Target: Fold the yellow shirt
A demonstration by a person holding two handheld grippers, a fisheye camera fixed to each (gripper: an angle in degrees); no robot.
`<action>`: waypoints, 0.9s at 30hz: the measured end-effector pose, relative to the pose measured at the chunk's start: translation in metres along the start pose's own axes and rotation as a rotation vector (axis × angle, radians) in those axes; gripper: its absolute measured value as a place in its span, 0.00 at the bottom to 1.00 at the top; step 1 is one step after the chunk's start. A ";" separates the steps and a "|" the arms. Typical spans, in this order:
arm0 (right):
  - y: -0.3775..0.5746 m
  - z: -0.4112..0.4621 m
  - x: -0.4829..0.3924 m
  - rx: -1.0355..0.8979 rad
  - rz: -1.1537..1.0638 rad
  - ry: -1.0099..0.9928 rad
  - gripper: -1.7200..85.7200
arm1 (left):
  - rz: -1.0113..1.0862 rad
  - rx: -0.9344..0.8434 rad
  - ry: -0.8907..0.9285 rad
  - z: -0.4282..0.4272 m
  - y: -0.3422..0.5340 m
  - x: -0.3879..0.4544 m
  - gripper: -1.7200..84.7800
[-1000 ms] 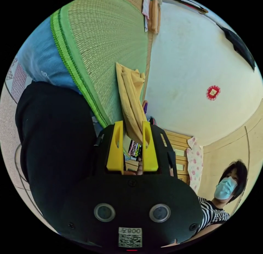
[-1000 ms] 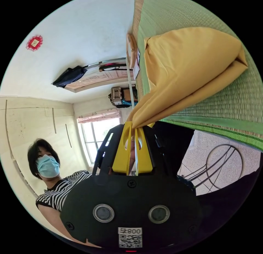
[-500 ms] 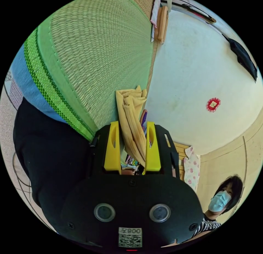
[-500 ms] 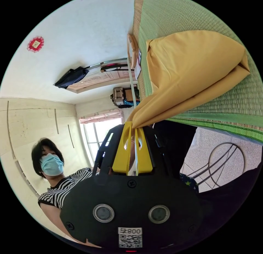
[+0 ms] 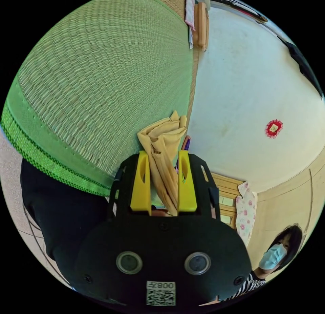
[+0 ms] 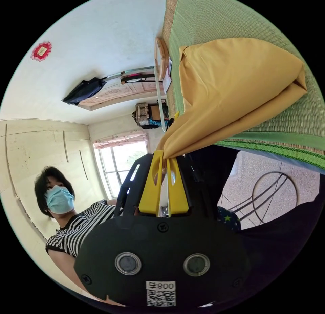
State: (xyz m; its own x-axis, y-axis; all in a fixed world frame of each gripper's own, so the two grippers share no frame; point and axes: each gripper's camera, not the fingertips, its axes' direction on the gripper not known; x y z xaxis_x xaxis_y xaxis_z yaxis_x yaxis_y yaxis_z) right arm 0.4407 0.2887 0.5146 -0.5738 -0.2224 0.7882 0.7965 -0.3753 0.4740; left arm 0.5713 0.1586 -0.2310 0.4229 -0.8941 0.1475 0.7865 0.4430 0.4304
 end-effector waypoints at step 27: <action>0.060 -0.116 0.074 -0.013 0.018 0.142 0.03 | 0.087 -0.078 0.013 -0.038 0.040 0.161 0.06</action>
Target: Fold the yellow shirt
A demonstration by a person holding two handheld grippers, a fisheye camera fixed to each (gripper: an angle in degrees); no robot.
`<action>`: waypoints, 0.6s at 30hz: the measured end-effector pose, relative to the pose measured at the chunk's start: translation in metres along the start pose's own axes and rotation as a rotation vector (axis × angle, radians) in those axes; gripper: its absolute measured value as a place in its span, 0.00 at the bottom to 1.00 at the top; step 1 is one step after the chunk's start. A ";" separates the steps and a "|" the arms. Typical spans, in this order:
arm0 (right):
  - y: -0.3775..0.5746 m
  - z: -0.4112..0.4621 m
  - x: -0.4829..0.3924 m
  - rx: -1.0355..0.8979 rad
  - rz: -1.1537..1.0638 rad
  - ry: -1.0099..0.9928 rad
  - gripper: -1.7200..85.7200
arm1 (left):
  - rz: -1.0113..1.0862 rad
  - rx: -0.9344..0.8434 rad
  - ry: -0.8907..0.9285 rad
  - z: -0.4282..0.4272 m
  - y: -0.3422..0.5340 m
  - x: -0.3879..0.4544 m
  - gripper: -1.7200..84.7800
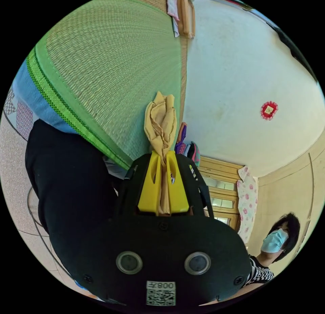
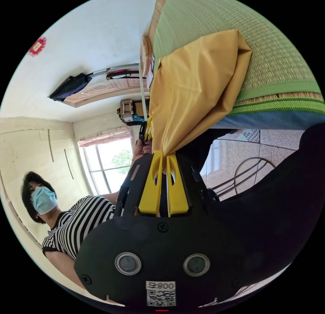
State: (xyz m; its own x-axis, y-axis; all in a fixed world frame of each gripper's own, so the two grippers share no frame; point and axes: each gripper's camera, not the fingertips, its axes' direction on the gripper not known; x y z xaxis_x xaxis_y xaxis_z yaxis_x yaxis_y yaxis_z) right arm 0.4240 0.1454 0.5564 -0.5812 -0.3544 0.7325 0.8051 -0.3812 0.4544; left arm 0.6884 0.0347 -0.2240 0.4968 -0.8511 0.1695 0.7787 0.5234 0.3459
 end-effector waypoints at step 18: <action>0.118 -0.150 0.082 0.167 -0.118 -0.141 0.03 | 0.133 -0.076 0.068 0.045 0.026 0.221 0.06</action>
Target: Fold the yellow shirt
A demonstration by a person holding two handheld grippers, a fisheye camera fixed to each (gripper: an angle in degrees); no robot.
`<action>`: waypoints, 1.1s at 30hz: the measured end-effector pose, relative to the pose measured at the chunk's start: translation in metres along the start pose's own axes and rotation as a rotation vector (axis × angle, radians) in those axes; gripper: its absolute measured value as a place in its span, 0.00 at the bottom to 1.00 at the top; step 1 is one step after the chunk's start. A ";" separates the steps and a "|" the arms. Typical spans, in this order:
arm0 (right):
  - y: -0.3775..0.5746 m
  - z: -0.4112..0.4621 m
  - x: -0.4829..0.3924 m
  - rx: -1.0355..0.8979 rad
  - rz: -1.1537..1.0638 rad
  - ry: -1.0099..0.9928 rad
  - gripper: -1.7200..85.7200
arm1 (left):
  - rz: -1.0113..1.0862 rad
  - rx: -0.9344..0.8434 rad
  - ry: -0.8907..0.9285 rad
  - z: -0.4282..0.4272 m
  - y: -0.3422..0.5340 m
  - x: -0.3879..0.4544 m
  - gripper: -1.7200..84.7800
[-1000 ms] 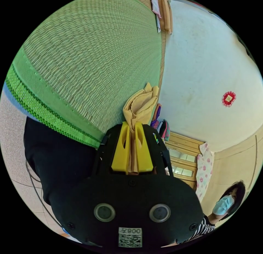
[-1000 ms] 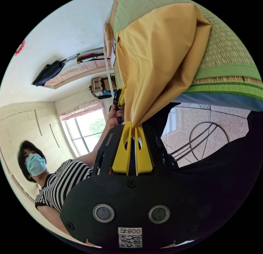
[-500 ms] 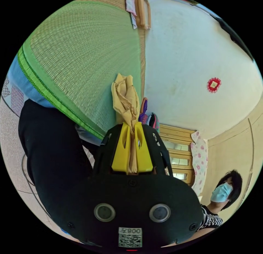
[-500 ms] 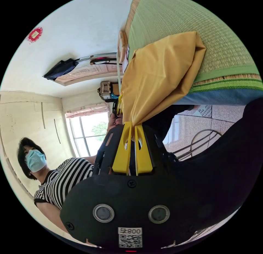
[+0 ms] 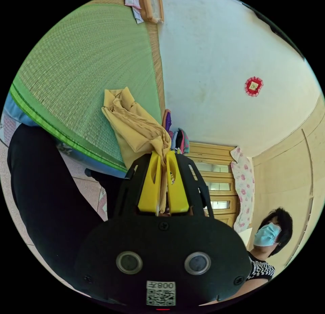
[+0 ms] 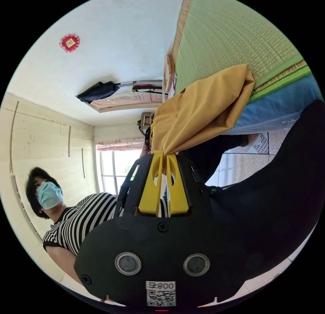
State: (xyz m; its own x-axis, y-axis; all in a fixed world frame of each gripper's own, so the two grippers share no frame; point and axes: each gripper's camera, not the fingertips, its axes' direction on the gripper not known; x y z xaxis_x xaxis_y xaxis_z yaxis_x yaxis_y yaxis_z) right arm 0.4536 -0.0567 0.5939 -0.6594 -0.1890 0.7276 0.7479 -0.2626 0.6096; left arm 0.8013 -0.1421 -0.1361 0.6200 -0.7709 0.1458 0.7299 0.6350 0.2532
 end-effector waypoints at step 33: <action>0.018 -0.674 -0.167 0.655 -0.611 0.149 0.03 | 0.531 -0.368 0.195 0.575 -0.192 0.718 0.05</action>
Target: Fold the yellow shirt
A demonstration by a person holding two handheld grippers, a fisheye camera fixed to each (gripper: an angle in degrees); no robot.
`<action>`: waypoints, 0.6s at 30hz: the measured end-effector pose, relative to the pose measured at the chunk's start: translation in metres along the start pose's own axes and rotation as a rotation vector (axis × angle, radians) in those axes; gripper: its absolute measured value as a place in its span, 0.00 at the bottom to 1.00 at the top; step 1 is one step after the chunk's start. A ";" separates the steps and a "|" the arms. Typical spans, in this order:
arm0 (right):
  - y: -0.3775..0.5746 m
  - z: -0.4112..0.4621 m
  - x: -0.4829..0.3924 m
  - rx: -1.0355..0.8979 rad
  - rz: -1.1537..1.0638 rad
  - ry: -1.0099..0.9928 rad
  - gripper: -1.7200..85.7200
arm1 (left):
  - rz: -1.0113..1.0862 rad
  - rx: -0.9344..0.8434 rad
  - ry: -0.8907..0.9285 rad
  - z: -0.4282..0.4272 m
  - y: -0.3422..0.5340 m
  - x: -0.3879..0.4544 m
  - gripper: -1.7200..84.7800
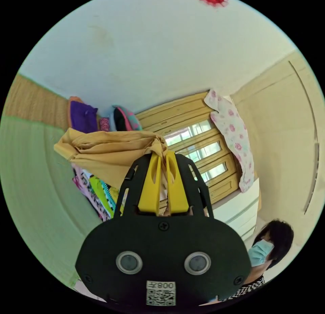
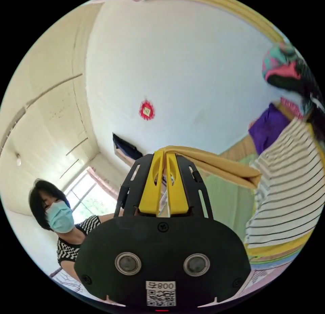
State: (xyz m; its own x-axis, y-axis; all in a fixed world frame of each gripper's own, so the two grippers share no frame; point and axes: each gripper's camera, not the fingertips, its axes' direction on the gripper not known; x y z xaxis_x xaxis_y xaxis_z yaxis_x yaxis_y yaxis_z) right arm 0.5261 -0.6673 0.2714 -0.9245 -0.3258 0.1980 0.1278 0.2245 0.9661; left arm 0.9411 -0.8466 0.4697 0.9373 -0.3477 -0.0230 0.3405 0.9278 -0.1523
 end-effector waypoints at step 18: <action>0.168 -0.237 0.188 0.178 0.274 0.206 0.03 | -0.188 -0.462 -0.118 0.326 -0.160 -0.032 0.05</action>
State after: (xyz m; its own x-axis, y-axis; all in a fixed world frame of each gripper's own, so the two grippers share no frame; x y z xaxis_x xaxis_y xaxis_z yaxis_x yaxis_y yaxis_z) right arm 0.4591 -0.9086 0.5098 -0.7709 -0.4049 0.4918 0.2794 0.4788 0.8323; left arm 0.8811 -0.9401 0.8167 0.8740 -0.4607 0.1546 0.4608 0.6848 -0.5646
